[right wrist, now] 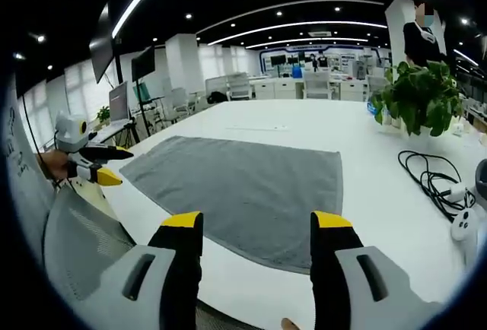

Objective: Fold the towel on the table until its edges align and the towel forms a compact rectangular stack.

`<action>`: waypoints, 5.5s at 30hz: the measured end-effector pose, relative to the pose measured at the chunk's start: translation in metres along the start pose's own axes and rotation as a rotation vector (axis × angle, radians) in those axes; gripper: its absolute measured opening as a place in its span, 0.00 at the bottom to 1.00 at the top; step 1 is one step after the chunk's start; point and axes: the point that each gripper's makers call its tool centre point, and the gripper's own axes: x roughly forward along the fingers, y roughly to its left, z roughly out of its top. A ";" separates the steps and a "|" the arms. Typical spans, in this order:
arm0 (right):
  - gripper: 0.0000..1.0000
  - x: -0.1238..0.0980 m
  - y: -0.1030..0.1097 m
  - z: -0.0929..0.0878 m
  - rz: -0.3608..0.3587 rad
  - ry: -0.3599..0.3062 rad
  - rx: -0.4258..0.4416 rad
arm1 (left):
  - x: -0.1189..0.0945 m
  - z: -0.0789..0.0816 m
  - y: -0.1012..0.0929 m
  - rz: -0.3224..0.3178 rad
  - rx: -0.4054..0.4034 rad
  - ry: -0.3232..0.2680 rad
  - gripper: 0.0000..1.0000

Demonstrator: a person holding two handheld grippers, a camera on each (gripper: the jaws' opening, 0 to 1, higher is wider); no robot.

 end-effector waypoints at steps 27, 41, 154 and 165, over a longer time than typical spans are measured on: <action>0.55 0.004 -0.003 -0.006 -0.004 0.032 0.006 | 0.005 -0.004 -0.006 -0.009 -0.010 0.015 0.82; 0.54 0.005 -0.006 -0.012 -0.015 0.059 0.030 | 0.011 -0.010 -0.011 -0.022 -0.004 0.039 0.82; 0.43 0.195 -0.182 0.043 -0.061 -0.012 0.171 | 0.242 -0.007 -0.290 -0.671 0.354 0.161 0.19; 0.39 0.227 -0.189 0.029 -0.071 0.036 0.084 | 0.243 -0.009 -0.293 -0.688 0.500 0.138 0.16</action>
